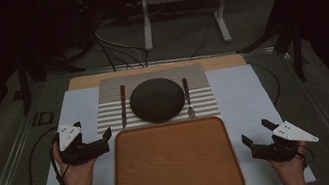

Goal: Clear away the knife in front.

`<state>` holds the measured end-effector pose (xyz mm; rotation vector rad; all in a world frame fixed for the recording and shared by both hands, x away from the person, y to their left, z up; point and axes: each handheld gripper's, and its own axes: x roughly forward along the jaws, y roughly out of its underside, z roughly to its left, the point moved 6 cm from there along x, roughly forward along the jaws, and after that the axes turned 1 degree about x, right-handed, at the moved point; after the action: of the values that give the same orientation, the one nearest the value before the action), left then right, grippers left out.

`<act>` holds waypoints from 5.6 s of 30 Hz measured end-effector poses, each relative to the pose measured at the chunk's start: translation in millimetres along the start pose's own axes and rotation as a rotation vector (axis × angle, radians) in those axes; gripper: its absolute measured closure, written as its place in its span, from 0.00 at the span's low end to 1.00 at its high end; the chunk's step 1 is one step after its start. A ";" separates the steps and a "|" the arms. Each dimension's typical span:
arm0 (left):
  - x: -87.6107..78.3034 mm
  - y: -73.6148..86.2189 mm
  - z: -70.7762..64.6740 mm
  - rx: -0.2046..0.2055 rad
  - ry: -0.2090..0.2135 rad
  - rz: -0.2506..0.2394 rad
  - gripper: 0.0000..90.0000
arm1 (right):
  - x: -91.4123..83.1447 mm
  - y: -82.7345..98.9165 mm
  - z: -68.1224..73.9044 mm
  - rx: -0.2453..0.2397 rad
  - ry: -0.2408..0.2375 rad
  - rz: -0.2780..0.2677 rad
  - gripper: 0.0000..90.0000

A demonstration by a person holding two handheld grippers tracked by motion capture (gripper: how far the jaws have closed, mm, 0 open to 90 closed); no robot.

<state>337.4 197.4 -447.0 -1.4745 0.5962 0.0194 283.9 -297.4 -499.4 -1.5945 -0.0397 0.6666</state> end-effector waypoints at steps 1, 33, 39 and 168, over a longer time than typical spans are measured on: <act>1.6 -0.9 0.6 0.000 -0.003 0.000 0.00 | 0.0 0.0 0.0 0.000 0.000 0.000 0.10; 48.8 -21.8 11.1 -0.026 -0.060 0.048 0.00 | 1.2 0.7 0.7 -0.002 -0.001 0.007 0.10; 55.9 -24.7 12.2 -0.018 -0.072 0.058 0.00 | 1.4 0.7 0.7 -0.002 -0.001 0.009 0.10; 230.1 30.7 13.2 -0.103 -0.195 0.465 0.70 | 2.4 1.3 -3.1 0.012 -0.008 0.014 0.10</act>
<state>528.0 134.8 -564.5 -1.3837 0.7740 0.5574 286.8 -299.3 -501.6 -1.5815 -0.0305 0.6827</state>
